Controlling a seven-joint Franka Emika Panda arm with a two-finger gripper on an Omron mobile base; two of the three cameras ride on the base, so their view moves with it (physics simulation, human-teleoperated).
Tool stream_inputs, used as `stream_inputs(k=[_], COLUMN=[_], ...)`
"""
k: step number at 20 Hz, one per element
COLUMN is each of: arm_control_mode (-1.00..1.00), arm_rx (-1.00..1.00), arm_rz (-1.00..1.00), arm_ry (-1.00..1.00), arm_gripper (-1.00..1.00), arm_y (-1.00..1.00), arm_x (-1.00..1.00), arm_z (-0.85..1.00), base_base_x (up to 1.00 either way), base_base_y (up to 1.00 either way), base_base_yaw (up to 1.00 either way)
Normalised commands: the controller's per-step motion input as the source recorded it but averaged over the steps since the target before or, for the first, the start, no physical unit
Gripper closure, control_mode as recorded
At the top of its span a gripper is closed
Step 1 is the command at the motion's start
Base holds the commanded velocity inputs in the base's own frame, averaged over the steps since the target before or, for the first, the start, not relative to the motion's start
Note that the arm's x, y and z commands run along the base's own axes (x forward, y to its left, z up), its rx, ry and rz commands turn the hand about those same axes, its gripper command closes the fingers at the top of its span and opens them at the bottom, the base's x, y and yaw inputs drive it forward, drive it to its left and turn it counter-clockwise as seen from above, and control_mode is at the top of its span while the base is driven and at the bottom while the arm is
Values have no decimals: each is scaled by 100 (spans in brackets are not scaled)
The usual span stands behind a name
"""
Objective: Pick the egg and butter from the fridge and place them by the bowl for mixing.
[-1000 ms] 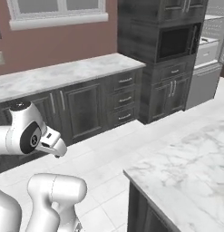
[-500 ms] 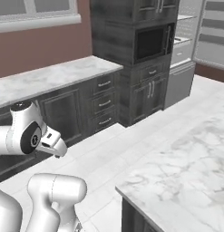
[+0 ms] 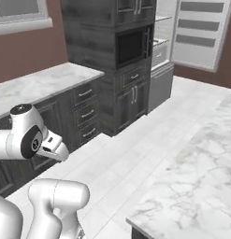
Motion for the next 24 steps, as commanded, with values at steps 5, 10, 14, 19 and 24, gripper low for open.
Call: stream_inputs(k=[5,10,14,19,24], arm_control_mode=[100,100,100,100,100], arm_rx=[0,0,0,0,0], arm_rz=[0,0,0,0,0], arm_ry=[0,0,0,0,0], arm_gripper=[-100,-100,-100,-100,-100], arm_y=[0,0,0,0,0], arm_x=[0,0,0,0,0], arm_z=[0,0,0,0,0], base_base_x=[69,66,68,71,76], base_base_y=[29,30,30,29,22], base_base_yaw=[-36,-39,-36,-33,-24])
